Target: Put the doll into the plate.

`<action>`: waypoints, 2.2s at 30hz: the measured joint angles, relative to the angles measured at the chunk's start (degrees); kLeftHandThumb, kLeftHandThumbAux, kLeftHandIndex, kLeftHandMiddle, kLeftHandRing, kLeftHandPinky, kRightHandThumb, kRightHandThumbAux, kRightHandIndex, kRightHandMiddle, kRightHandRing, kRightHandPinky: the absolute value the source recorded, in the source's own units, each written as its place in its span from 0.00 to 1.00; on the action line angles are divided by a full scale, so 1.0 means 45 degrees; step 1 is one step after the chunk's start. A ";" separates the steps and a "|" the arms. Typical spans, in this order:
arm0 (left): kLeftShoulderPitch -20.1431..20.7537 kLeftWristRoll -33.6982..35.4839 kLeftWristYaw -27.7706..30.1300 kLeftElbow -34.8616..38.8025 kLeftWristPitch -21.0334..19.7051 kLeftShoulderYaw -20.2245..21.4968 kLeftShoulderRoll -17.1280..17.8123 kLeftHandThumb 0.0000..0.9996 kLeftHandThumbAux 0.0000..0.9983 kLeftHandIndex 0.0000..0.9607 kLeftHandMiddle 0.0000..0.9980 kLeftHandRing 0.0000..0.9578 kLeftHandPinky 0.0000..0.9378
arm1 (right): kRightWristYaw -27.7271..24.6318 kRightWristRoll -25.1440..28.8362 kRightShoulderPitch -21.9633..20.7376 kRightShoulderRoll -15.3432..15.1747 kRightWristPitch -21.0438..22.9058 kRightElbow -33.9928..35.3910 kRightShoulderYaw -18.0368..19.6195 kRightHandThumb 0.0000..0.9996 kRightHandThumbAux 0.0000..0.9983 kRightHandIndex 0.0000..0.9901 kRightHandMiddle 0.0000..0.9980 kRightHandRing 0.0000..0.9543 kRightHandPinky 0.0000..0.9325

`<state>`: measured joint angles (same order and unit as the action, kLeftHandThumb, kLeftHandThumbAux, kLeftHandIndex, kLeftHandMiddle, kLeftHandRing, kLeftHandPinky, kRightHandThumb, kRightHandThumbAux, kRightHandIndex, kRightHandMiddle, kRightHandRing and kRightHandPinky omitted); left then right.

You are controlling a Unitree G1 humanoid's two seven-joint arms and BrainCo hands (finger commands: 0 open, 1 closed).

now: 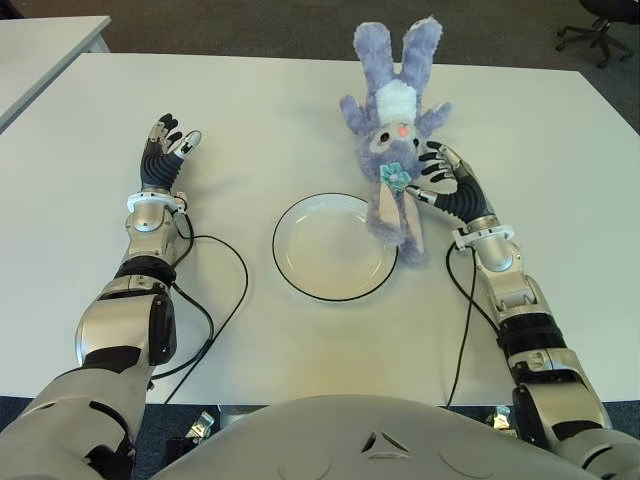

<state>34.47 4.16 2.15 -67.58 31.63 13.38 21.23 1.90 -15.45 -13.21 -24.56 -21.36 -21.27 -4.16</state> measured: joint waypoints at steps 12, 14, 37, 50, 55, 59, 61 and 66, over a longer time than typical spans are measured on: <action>0.0000 0.0000 0.0000 0.0000 0.0000 0.0000 0.0000 0.00 0.52 0.00 0.09 0.10 0.11 | -0.0007 -0.0003 0.0179 -0.0117 0.0258 0.0161 0.0002 0.21 0.60 0.10 0.26 0.33 0.41; 0.0000 0.0000 0.0000 0.0000 0.0000 0.0000 0.0000 0.00 0.52 0.00 0.09 0.10 0.11 | -0.0009 -0.0003 0.0196 -0.0134 0.0271 0.0168 0.0002 0.21 0.60 0.09 0.27 0.35 0.45; -0.0002 0.0000 0.0000 -0.0010 -0.0001 0.0001 0.0004 0.00 0.52 0.00 0.09 0.10 0.10 | -0.0178 -0.0007 0.0457 -0.0332 0.0493 0.0380 0.0004 0.21 0.59 0.09 0.26 0.37 0.46; -0.0002 0.0000 0.0000 -0.0014 -0.0001 0.0001 0.0010 0.00 0.52 0.00 0.10 0.11 0.11 | -0.0490 -0.0003 0.0501 -0.0342 0.0990 0.0451 0.0023 0.26 0.65 0.08 0.26 0.36 0.43; -0.0002 0.0001 0.0000 -0.0018 -0.0001 0.0001 0.0022 0.00 0.52 0.00 0.10 0.11 0.11 | -0.0536 0.0000 0.0628 -0.0341 0.1316 0.0683 0.0056 0.23 0.66 0.08 0.26 0.37 0.44; -0.0004 0.0001 0.0000 -0.0024 -0.0001 0.0004 0.0038 0.00 0.52 0.00 0.10 0.11 0.10 | -0.0536 0.0002 0.0763 -0.0339 0.1604 0.0912 0.0076 0.22 0.66 0.08 0.26 0.37 0.44; -0.0004 0.0001 0.0000 -0.0025 -0.0001 0.0004 0.0043 0.00 0.52 0.00 0.11 0.11 0.10 | -0.0536 0.0004 0.0822 -0.0337 0.1715 0.1022 0.0080 0.22 0.65 0.08 0.26 0.37 0.43; -0.0006 0.0001 0.0000 -0.0027 -0.0001 0.0005 0.0059 0.00 0.52 0.00 0.11 0.12 0.11 | -0.0556 0.0019 0.0995 -0.0324 0.1937 0.1343 0.0085 0.22 0.66 0.08 0.26 0.38 0.45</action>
<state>34.45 4.16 2.15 -67.70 31.63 13.40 21.50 -0.60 -15.37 -8.74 -26.01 -12.65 -15.22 -3.78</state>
